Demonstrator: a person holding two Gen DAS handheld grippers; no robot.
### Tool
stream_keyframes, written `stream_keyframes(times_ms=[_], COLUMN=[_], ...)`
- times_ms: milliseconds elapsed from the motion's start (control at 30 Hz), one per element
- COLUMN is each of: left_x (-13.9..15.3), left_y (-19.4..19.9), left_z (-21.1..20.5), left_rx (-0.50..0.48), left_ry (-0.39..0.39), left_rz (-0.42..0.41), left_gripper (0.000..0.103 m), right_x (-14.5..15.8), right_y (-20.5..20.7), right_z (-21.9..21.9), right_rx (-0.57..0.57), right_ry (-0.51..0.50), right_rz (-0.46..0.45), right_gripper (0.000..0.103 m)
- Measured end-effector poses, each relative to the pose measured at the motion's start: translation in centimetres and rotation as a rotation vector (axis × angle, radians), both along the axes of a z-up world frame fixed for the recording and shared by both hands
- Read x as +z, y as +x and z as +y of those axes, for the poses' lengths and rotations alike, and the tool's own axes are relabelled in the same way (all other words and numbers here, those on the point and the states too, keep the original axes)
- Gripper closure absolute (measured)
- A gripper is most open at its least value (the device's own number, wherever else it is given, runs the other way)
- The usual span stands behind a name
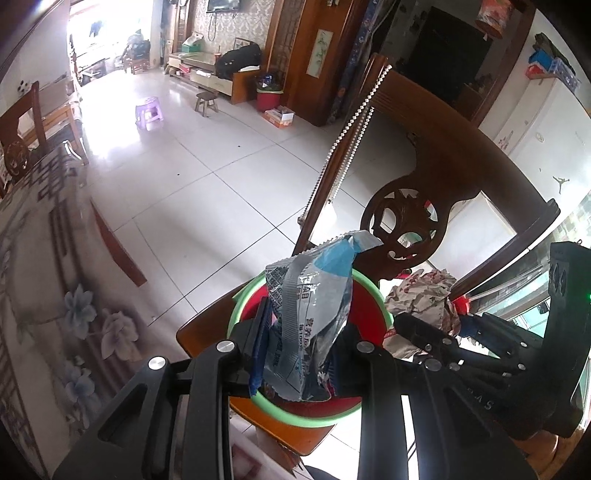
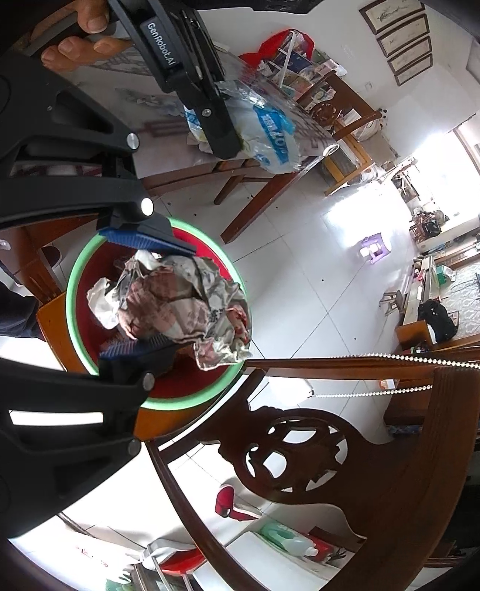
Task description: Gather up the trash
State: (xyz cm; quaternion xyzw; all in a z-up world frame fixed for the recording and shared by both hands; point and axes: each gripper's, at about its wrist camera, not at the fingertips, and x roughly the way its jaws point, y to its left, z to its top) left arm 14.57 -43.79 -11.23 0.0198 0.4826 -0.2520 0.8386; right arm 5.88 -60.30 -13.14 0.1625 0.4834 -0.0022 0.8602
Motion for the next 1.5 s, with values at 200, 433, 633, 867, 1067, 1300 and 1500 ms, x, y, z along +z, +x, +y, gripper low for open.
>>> stream_keyframes(times_ms=[200,433,633,867,1067,1300,1500], left_x=[0.3,1.8,3.9,7.9,11.2,12.6,13.0], left_y=[0.2,0.0,-1.0,-3.5,-6.2,-8.5,-11.2], left_z=[-0.2,1.9,5.2,11.4,17.8,23.8,28.7], left_rx=[0.014,0.084,0.155,0.246,0.329,0.396,0.429], left_ry=[-0.018,-0.032,-0.037,-0.026,-0.077,-0.088,-0.053], left_rz=[-0.018,-0.068,-0.144,-0.3,-0.436,-0.509,-0.613], left_gripper=[0.047,0.024,0.014,0.012,0.008,0.008,0.008], right_x=[-0.5,-0.1,2.9,7.6,12.4,12.7,12.5], right_y=[0.4,0.2,-0.5,-2.1,-5.8,-6.6,-7.9], right_z=[0.3,1.1,3.0,7.7,13.7,21.6,26.3], right_rx=[0.025,0.031,0.046,0.03,-0.038,-0.008,-0.004], right_ry=[-0.001,0.002,-0.07,-0.161,-0.29,-0.426,-0.36], right_rz=[0.016,-0.003,-0.14,-0.346,-0.65,-0.591,-0.585], right_gripper=[0.034,0.025,0.01,0.005,0.005,0.005,0.005])
